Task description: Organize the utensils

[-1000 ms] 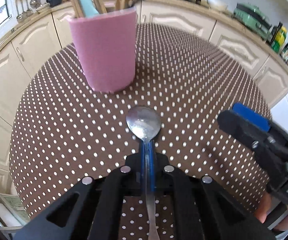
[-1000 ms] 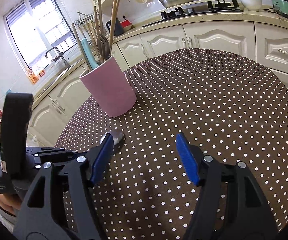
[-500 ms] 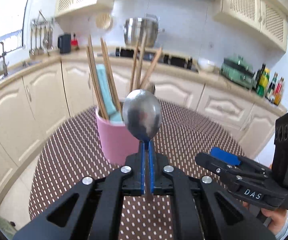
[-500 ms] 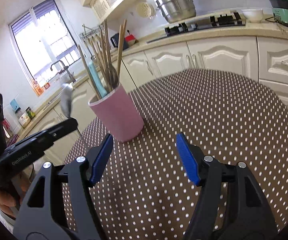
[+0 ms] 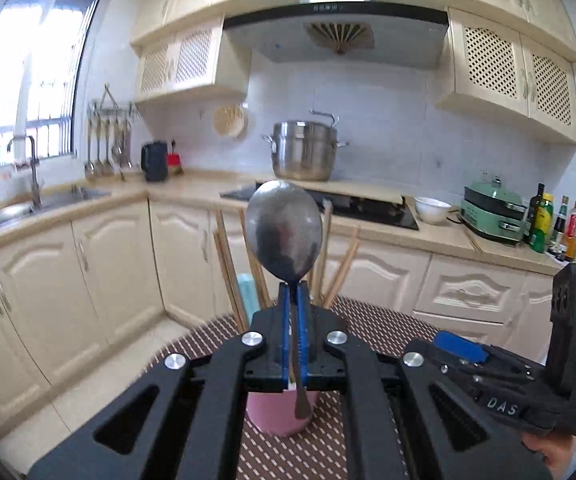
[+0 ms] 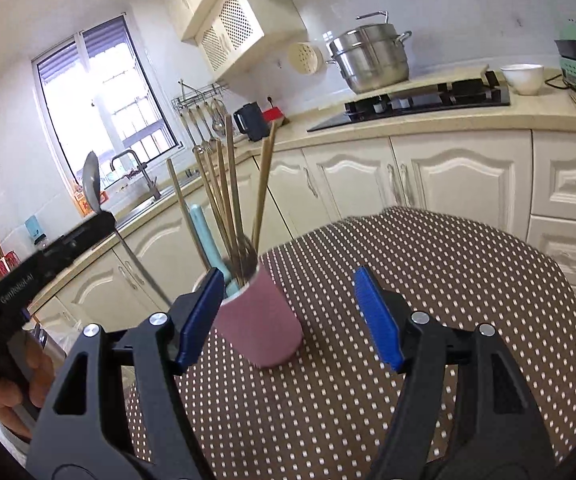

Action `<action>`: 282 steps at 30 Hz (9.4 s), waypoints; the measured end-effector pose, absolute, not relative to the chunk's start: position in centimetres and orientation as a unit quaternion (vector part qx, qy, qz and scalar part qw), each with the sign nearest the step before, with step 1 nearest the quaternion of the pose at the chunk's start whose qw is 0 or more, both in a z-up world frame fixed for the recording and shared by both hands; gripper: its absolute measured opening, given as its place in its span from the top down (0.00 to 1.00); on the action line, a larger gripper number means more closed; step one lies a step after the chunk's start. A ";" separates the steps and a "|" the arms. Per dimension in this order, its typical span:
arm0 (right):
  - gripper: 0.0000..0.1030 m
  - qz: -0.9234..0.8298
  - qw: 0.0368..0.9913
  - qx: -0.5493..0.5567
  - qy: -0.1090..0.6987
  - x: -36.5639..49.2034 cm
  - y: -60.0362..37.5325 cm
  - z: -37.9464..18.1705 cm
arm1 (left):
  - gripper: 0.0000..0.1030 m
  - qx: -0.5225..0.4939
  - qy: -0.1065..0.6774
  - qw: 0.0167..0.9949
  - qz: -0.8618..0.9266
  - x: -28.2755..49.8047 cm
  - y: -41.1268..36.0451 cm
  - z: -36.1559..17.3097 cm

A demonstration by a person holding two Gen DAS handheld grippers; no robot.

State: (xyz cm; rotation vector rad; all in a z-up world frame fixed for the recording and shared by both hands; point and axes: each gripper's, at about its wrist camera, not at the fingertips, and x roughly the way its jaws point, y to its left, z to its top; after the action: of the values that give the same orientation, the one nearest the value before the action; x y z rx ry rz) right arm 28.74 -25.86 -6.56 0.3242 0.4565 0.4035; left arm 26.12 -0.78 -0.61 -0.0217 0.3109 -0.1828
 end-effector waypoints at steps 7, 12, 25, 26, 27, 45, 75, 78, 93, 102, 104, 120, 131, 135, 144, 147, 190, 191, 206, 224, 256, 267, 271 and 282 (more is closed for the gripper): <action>0.34 0.199 0.940 0.160 0.226 29.7 -25.4 -6.9 | 0.96 -0.024 0.123 0.989 -0.083 28.3 -0.7 0.5; 0.34 0.197 0.939 0.159 0.232 30.0 -25.4 -7.5 | 0.96 -0.022 0.120 0.989 -0.082 29.6 -0.9 -0.7; 0.33 0.189 0.942 0.156 0.229 30.4 -25.4 -7.9 | 0.96 -0.008 0.202 0.977 -0.071 32.3 -1.7 -5.8; 0.33 0.188 0.942 0.156 0.230 30.4 -25.4 -8.0 | 0.96 -0.005 0.205 0.976 -0.070 32.4 -1.8 -6.2; 0.33 0.188 0.942 0.156 0.231 30.4 -25.4 -8.1 | 0.96 -0.002 0.207 0.976 -0.068 32.5 -2.0 -6.6; 0.31 0.169 0.949 0.150 0.221 28.2 -26.1 -6.8 | 0.56 0.012 0.208 0.975 -0.082 30.2 -2.9 -7.7; 0.16 0.121 0.988 0.045 0.081 7.4 -22.3 1.0 | 0.14 -0.009 0.100 0.994 -0.042 8.6 0.4 2.1; 0.14 0.115 0.991 0.026 0.067 5.3 -21.7 1.5 | 0.12 -0.009 0.086 0.995 -0.042 6.2 0.7 2.4; 0.09 0.100 0.994 -0.020 0.026 0.0 -19.2 2.3 | 0.12 0.000 0.046 0.999 -0.020 -1.0 2.1 3.3; 0.09 0.098 0.995 -0.023 0.013 -1.0 -19.2 2.4 | 0.12 -0.003 0.037 0.999 -0.024 -1.9 2.5 3.7; 0.09 0.101 0.994 -0.022 0.016 -0.9 -19.1 2.4 | 0.12 -0.004 0.036 0.999 -0.024 -2.0 2.5 3.6; 0.08 0.119 0.992 -0.015 0.041 1.4 -18.6 1.3 | 0.12 0.015 0.027 1.000 -0.002 -0.9 3.0 2.6; 0.08 0.120 0.992 -0.011 0.045 1.9 -18.6 1.1 | 0.12 0.019 0.029 0.999 -0.001 0.1 2.7 2.4; 0.08 0.123 0.991 -0.010 0.046 1.9 -18.6 1.0 | 0.12 0.020 0.028 0.999 0.000 0.1 2.6 2.4; 0.08 0.124 0.991 -0.008 0.048 2.0 -18.8 1.1 | 0.12 0.022 0.028 0.999 0.001 0.2 2.4 2.3; 0.08 0.122 0.991 -0.007 0.048 2.0 -19.0 1.1 | 0.12 0.023 0.029 0.999 -0.001 0.3 2.3 2.3; 0.08 0.119 0.991 0.005 0.068 2.7 -19.3 0.0 | 0.12 0.033 0.042 0.999 0.000 0.9 1.6 1.5; 0.08 0.119 0.990 0.005 0.069 2.7 -19.3 0.0 | 0.12 0.033 0.042 0.999 0.000 0.9 1.6 1.5; 0.08 0.119 0.990 0.006 0.074 3.0 -19.4 -0.2 | 0.12 0.034 0.044 0.998 0.002 1.1 1.8 1.3; 0.08 0.120 0.989 0.009 0.083 3.5 -19.4 -0.9 | 0.12 0.035 0.052 0.998 0.001 1.6 2.3 0.8; 0.08 0.124 0.987 0.014 0.104 6.2 -18.7 -1.4 | 0.12 0.033 0.071 0.997 0.003 4.5 2.6 0.4; 0.08 0.127 0.986 0.014 0.109 6.9 -18.5 -1.6 | 0.12 0.034 0.077 0.996 0.005 5.7 2.9 0.0; 0.08 0.130 0.985 0.013 0.117 7.7 -18.1 -1.8 | 0.12 0.029 0.084 0.996 0.004 6.5 3.3 -0.5; 0.08 0.123 0.980 -0.006 0.156 11.9 -17.0 -3.9 | 0.12 0.008 0.156 0.988 -0.002 12.1 4.5 -3.8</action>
State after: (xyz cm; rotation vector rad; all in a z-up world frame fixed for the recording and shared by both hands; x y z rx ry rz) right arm 11.94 -17.05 -3.94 -0.0113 0.3135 0.2478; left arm 12.14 4.48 -3.77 0.0164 0.3133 -0.0031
